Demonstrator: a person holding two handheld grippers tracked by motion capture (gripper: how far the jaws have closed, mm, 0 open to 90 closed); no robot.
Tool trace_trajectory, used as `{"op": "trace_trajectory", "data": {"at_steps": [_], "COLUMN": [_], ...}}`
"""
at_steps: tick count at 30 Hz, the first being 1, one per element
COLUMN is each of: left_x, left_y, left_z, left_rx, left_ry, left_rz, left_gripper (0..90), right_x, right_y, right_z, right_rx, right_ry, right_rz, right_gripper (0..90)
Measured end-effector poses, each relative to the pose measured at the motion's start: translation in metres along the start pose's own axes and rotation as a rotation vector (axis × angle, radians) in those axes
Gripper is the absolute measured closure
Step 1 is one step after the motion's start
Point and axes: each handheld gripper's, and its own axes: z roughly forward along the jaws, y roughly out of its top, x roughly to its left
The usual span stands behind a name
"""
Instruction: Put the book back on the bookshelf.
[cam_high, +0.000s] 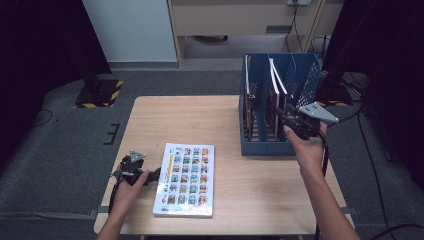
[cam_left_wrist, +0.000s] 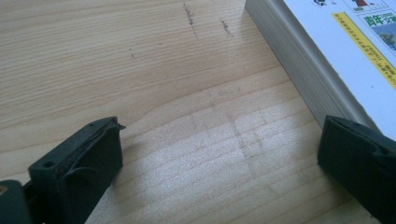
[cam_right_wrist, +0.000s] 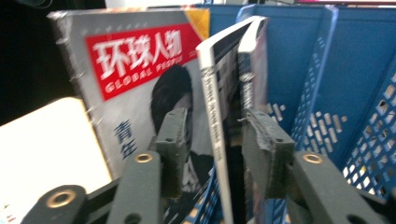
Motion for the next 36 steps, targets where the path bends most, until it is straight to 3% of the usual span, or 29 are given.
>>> {"op": "trace_trajectory", "data": {"at_steps": [13, 23, 30, 36], "left_x": [0.000, 0.000, 0.001, 0.003], "left_y": [0.000, 0.000, 0.000, 0.001], "left_z": [0.000, 0.000, 0.000, -0.003], "left_rx": [-0.001, -0.001, -0.001, 0.000], "left_ry": [-0.002, -0.003, -0.008, -0.031], "left_rz": [-0.002, -0.002, 0.002, 0.005], "left_gripper": [0.0, 0.0, 0.0, 2.1], "right_x": [0.040, 0.074, 0.089, 0.117], "right_y": [-0.020, -0.041, -0.049, -0.058], "right_z": [-0.014, -0.006, -0.002, 0.005], "right_rx": [0.003, 0.064, 0.085, 0.140], "right_ry": [0.068, 0.132, 0.164, 0.262], "right_rz": [-0.033, -0.050, -0.058, -0.074], "right_gripper": [37.3, 24.1, 21.2, 16.3]}}
